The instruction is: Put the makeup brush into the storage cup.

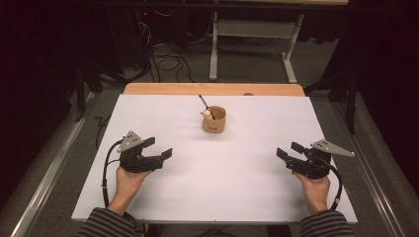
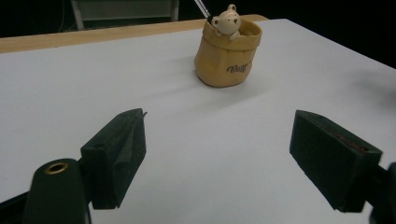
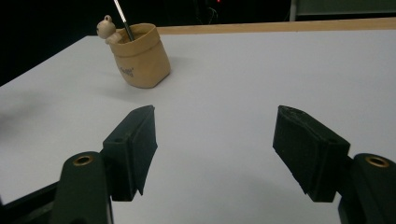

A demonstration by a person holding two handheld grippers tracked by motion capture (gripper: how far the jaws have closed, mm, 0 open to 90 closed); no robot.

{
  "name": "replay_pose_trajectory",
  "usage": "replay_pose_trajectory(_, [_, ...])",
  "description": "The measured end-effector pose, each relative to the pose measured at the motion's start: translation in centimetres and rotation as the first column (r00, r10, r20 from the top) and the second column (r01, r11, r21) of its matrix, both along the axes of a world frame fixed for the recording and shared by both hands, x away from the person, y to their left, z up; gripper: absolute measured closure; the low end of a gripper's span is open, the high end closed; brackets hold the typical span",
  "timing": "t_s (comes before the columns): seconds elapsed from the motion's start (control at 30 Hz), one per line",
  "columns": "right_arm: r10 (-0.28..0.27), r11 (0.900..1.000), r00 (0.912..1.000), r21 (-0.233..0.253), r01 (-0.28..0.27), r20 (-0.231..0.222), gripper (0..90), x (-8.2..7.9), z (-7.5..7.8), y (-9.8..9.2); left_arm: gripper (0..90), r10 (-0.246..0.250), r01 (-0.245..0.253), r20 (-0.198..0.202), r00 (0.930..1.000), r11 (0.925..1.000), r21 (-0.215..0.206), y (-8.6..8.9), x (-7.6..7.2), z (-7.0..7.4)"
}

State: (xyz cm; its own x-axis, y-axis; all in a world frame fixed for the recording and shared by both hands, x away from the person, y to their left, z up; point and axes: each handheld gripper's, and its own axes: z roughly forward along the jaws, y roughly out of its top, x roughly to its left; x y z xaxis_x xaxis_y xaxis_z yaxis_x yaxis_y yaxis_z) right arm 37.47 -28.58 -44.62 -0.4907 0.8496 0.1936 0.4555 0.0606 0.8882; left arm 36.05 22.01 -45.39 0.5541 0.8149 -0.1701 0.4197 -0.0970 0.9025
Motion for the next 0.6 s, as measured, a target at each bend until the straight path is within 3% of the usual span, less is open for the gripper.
replay_pose_trajectory(0.6, [-0.005,1.0,1.0,-0.02,0.005,0.003,31.0,0.02,-0.11,0.12,19.2,0.002,-0.002,-0.001,1.0,1.0,0.003,0.03,0.01,-0.01])
